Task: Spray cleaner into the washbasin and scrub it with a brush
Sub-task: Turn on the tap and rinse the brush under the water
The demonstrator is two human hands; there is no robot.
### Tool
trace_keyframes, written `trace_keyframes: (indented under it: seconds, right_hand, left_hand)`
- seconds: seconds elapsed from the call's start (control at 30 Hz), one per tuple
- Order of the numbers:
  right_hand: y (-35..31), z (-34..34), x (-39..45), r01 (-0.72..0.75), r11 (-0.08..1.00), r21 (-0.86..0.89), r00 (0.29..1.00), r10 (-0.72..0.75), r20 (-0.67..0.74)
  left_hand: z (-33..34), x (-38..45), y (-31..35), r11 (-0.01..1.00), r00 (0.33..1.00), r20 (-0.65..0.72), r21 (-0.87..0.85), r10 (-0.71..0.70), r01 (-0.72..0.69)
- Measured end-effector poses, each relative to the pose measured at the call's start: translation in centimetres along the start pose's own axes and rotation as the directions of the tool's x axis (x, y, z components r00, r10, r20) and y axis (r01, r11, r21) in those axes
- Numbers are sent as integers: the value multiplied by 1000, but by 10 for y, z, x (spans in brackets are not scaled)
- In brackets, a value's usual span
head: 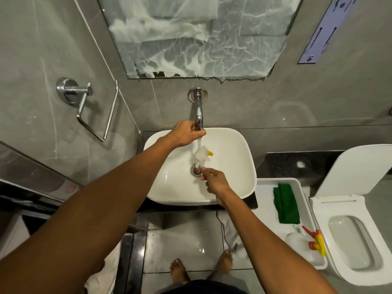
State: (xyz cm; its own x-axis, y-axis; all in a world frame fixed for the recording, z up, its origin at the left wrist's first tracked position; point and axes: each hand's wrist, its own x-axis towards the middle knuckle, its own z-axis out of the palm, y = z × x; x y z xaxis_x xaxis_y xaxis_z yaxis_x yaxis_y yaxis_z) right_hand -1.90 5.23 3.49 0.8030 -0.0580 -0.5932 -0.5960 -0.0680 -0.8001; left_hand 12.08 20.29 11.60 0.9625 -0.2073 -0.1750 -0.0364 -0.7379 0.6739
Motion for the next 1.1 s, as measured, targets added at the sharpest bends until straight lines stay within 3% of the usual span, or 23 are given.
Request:
trace_keyframes:
  seconds: [0.1,0.17,0.27,0.33,0.4,0.5,0.63,0.77,0.9,1.0,1.1]
  right_hand:
    - [3,0,3,64,895,-441,976,-148,-158]
    - [3,0,3,81,846,-527,967,-196,-166]
    - [0,2,2,120,931,-344,978,-170,-118]
    - [-3,3,1,50,998,-28,996,-51,-70]
    - [-6,1,0,-70,970,231,997,63,39]
    - [-7,-1,1,-107,968,228,992,90,85]
    - [-1,1,2,-7,997,82,999,11,-51]
    - [5,3,7,62,978,-201,979,-99,-180]
    - [8,7,9,61,966,-251,967,-120,-227]
    - [8,9,11,49,962,-267,960,-119,-253]
    - [8,9,11,103,951,-290,936,-192,-297]
  left_hand:
    - [-4,-2,-7,998,1000,20,-64,-7,8]
    - [-7,-4,-13,986,999,17,-163,-34,36]
    - [-10,-9,-12,959,998,55,-282,-21,35]
    - [-10,-9,-9,946,995,104,-324,11,23]
    - [-13,-9,-8,936,990,144,-351,12,40]
    - [-18,-7,-9,943,983,183,-327,-2,62]
    - [-8,-7,-9,933,995,96,-356,-9,43]
    - [7,-11,-8,999,988,-154,-33,-17,12]
    - [30,-20,8,964,941,-334,262,61,30]
    - [42,-23,16,945,907,-420,309,33,108]
    - [40,-21,12,947,911,-409,311,52,85]
